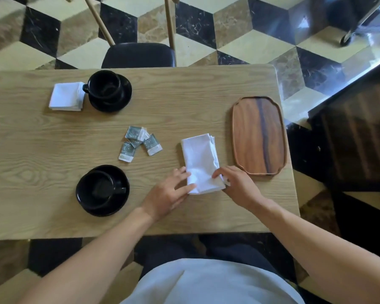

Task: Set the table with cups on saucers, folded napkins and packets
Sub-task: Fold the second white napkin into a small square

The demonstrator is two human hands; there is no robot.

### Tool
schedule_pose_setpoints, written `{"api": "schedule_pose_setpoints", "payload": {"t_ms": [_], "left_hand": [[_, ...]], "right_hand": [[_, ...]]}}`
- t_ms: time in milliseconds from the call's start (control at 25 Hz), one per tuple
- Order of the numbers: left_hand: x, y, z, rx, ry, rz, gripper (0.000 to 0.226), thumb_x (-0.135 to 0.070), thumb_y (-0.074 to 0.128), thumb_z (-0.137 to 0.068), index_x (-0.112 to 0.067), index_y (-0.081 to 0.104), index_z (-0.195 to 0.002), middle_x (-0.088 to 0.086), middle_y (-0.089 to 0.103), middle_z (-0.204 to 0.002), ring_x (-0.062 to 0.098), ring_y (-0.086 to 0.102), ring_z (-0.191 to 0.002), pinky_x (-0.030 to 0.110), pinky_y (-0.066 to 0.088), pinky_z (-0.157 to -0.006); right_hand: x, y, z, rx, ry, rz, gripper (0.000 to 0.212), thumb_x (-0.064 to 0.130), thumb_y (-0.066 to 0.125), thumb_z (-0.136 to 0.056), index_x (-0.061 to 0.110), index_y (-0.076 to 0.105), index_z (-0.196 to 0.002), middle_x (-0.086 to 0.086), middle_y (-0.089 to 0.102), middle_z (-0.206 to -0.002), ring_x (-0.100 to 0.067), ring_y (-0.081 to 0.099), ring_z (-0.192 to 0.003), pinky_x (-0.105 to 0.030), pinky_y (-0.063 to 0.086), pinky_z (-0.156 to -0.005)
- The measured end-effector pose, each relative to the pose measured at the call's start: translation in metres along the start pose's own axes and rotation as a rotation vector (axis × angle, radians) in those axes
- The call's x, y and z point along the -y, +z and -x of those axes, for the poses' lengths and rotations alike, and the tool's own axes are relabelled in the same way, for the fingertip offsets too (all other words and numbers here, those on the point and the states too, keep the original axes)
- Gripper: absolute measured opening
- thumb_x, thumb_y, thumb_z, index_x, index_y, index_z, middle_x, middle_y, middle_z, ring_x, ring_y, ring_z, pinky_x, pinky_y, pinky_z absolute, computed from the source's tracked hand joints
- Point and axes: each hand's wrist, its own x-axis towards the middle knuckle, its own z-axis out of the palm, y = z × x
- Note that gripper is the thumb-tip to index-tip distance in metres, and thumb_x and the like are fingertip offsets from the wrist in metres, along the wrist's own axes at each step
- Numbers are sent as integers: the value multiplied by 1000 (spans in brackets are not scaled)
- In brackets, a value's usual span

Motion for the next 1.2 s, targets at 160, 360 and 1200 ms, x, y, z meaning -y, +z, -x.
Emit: {"api": "schedule_pose_setpoints", "payload": {"t_ms": [160,360,1200], "left_hand": [[-12,29,24,4,91,-28,21,-11,60,-94,-5,79,-101,28,69,-117,46,63,-119,59,54,-95],[-1,34,23,55,128,-29,16,-7,65,-89,0,73,-100,26,67,-118,41,62,-123,56,51,-100],[12,42,-64,26,-1131,329,35,-47,30,-106,-24,41,-82,15,67,-84,38,57,-82,46,48,-72]], "right_hand": [[-24,29,35,-39,-158,238,34,-6,68,-75,18,71,-99,-7,53,-132,-29,54,-122,-37,54,-90],[-29,32,29,76,-349,340,28,0,49,-81,8,66,-102,-16,56,-142,-32,39,-146,-47,30,-121],[0,9,-72,89,357,157,28,51,37,-104,23,43,-102,-6,59,-72,-36,57,-70,-34,38,-51]]}}
